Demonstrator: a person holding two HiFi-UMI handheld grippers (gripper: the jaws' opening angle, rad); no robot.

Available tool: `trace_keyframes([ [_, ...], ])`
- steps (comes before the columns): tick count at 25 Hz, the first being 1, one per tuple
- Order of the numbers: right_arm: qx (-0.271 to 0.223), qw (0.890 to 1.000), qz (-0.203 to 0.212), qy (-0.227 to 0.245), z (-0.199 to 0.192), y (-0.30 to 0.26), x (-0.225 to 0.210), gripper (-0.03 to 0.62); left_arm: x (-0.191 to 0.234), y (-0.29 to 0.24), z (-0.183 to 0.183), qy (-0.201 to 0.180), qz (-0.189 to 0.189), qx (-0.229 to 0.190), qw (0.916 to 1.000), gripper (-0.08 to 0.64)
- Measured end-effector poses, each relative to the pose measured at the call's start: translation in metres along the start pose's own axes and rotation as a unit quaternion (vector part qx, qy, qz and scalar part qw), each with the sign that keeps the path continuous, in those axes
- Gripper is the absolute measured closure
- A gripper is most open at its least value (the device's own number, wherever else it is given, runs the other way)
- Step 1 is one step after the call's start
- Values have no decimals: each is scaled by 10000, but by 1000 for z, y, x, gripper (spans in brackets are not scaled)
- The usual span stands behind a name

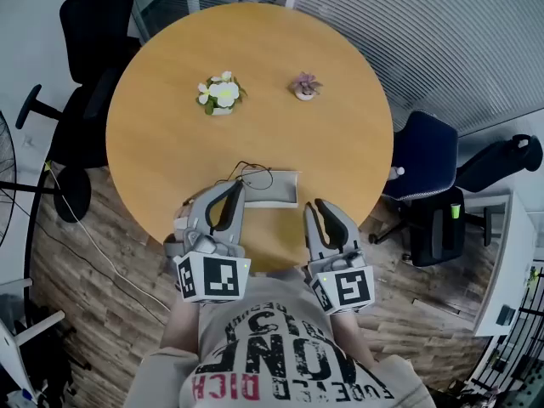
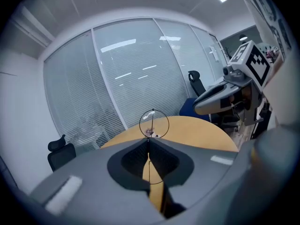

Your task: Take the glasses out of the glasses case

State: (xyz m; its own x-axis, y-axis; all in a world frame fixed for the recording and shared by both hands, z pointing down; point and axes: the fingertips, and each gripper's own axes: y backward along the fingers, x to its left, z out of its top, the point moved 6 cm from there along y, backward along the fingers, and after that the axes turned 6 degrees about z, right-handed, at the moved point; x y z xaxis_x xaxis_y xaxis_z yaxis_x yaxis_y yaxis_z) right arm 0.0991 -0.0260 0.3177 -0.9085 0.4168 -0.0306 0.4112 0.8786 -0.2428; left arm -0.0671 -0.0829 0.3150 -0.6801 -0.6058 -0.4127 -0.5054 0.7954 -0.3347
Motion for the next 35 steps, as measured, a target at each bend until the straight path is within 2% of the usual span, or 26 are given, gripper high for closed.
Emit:
trace_keyframes([
  [7,-281,9996,-60,-24,13,7,8,524,19,19,9,595,468,-553,9956,543],
  [13,-484,9988,-63,-48,21,22,14,525,28,42,23,931,864,-987,9870,543],
  [19,-586,9983,39,29,28,43,14,525,23,65,33,1280,1204,-1109,9782,541],
  [27,-727,9971,200,104,33,99,7,525,-11,111,45,2074,1660,-1279,9556,541],
  [32,-782,9964,311,90,27,131,3,526,-33,141,52,2063,2017,-1627,9436,541],
  [35,-859,9956,354,67,24,143,3,526,-43,155,53,2090,2155,-1690,9388,541],
])
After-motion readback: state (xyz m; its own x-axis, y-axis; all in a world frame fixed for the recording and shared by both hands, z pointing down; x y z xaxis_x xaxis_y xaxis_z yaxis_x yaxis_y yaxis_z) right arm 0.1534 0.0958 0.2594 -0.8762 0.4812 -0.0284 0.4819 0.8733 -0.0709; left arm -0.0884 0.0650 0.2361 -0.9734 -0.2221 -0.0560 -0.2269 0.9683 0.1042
